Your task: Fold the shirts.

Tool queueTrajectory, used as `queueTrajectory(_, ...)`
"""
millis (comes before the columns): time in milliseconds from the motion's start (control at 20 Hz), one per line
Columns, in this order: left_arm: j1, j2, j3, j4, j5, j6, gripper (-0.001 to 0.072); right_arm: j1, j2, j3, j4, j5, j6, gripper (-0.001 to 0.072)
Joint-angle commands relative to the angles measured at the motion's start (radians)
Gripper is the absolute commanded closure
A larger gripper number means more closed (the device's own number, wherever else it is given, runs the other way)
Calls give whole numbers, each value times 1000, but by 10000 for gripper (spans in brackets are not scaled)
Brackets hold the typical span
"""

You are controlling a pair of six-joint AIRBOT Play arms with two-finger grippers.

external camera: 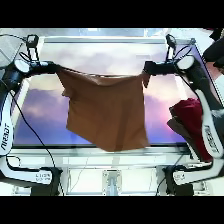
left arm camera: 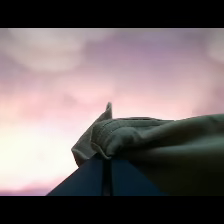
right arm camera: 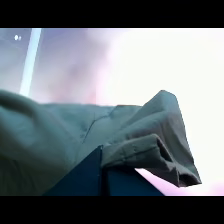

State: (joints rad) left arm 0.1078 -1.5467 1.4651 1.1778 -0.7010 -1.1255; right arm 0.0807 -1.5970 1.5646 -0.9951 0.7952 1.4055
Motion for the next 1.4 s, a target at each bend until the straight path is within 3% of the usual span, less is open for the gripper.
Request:
queueTrajectory(0, 38, -26, 1, 132, -145, -106, 696, 24, -179, 116, 61, -142, -1, 705)
queueTrajectory(100, 66, -27, 0, 138, -252, -106, 696, 49, -248, 212, 75, -143, -1, 704)
queueTrajectory(350, 113, -27, 0, 223, -363, -180, 696, 112, -319, 384, 76, -191, -1, 700)
queueTrajectory(400, 114, -27, 0, 223, -369, -180, 696, 117, -319, 407, 76, -178, 0, 567)
queueTrajectory(450, 114, -27, 0, 220, -370, -180, 696, 115, -318, 438, 75, -132, 0, 317)
queueTrajectory(500, 111, -27, 0, 216, -370, -180, 695, 103, -315, 471, 74, -61, -1, 248)
queueTrajectory(550, 109, -27, 0, 201, -370, -180, 695, 79, -304, 505, 64, 53, -1, 251)
queueTrajectory(650, 102, -27, 0, 178, -370, -180, 695, 8, -238, 519, -19, 323, 1, 344)
queueTrajectory(800, 99, -27, 0, 175, -370, -180, 695, -109, -92, 469, -214, 709, 49, 348)
queueTrajectory(900, 99, -27, 0, 175, -370, -180, 695, -165, 20, 361, -286, 883, 53, 347)
queueTrajectory(950, 99, -27, 0, 175, -370, -180, 695, -177, 84, 267, -270, 905, 69, 347)
queueTrajectory(1050, 99, -27, 0, 175, -370, -180, 695, -154, 229, -1, -174, 802, 74, 347)
queueTrajectory(1200, 98, -27, 0, 173, -376, -180, 695, -31, 425, -518, -6, 504, 129, 323)
queueTrajectory(1350, 99, -27, 0, 172, -389, -180, 695, 107, 504, -972, 352, 262, 165, 237)
